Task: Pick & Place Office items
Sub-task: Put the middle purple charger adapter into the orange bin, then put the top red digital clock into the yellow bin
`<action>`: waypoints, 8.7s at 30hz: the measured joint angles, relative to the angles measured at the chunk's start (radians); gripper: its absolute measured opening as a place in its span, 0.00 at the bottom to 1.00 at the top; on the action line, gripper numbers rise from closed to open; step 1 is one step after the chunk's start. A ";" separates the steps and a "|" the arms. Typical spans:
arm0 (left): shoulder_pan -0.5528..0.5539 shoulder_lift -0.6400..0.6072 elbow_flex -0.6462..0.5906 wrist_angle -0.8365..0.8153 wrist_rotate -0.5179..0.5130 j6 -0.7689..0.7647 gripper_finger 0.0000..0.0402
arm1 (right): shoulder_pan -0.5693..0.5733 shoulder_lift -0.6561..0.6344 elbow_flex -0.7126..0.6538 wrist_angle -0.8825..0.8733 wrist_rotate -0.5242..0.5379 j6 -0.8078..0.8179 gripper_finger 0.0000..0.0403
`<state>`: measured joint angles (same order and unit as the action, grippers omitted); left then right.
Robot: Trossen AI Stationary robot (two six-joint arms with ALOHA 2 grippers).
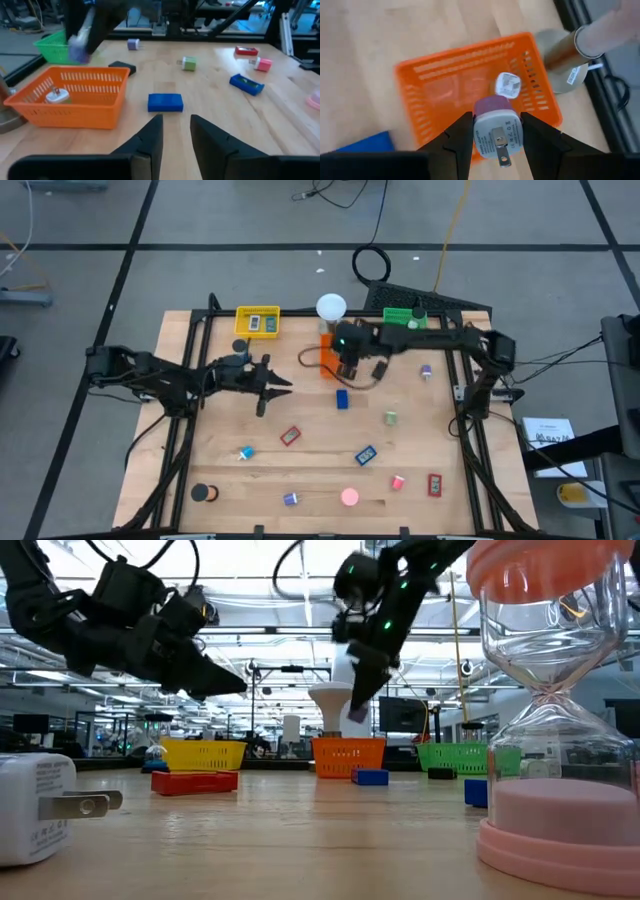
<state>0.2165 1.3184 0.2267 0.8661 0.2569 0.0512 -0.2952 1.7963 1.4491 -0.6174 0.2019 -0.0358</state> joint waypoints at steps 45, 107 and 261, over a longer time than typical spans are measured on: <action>-0.005 0.001 -0.006 0.025 -0.076 -0.011 0.23 | -0.079 0.186 0.061 0.039 0.106 -0.107 0.47; -0.280 0.001 0.001 -0.120 -0.400 -0.083 0.23 | 0.191 -0.345 -0.592 0.735 -0.021 0.128 0.00; 0.658 0.496 0.910 -1.283 -0.317 -0.411 0.38 | 0.251 -0.530 -0.735 1.001 0.055 -0.003 0.00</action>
<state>0.8745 1.8141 1.1370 -0.4168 -0.0601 -0.3603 -0.0441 1.2663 0.7143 0.3840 0.2565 -0.0387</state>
